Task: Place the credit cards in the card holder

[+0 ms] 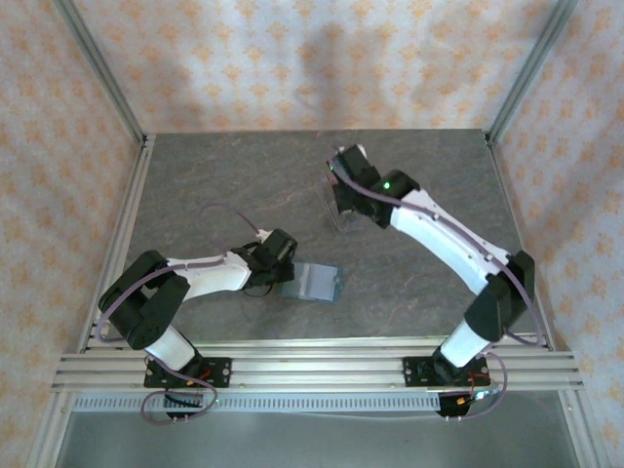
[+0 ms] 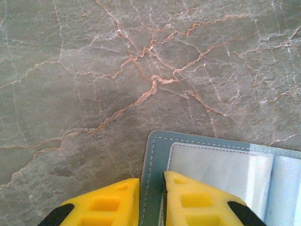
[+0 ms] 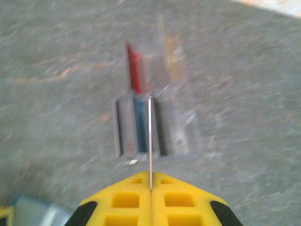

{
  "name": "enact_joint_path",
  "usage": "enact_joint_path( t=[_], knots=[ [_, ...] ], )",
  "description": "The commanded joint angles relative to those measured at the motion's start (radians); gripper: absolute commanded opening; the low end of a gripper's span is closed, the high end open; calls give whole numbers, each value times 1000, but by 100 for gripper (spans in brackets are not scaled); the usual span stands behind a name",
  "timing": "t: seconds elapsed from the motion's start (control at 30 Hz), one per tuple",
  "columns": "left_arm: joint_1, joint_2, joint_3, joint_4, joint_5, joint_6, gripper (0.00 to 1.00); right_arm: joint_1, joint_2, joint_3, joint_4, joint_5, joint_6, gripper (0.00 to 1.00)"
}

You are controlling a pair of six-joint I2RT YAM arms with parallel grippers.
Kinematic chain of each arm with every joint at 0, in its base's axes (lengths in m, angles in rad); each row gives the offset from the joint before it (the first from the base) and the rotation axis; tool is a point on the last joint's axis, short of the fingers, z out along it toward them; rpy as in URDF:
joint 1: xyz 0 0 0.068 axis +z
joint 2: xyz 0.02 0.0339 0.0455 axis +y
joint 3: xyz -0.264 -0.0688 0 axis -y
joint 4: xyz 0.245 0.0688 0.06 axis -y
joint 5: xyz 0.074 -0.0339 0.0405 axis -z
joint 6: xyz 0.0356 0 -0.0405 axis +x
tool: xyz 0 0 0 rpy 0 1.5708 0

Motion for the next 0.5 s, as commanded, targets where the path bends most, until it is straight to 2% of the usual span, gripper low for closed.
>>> enact_joint_path(
  t=[0.0, 0.23, 0.47],
  knots=[
    [-54, 84, -75, -49, 157, -30, 20, 52, -87, -164, 199, -135, 112, 0],
    [-69, 73, -99, -56, 145, -35, 20, 102, -239, -581, 675, -333, 348, 0],
    [-75, 81, -118, -50, 146, -43, 20, 150, -225, -855, 1085, -370, 529, 0]
  ],
)
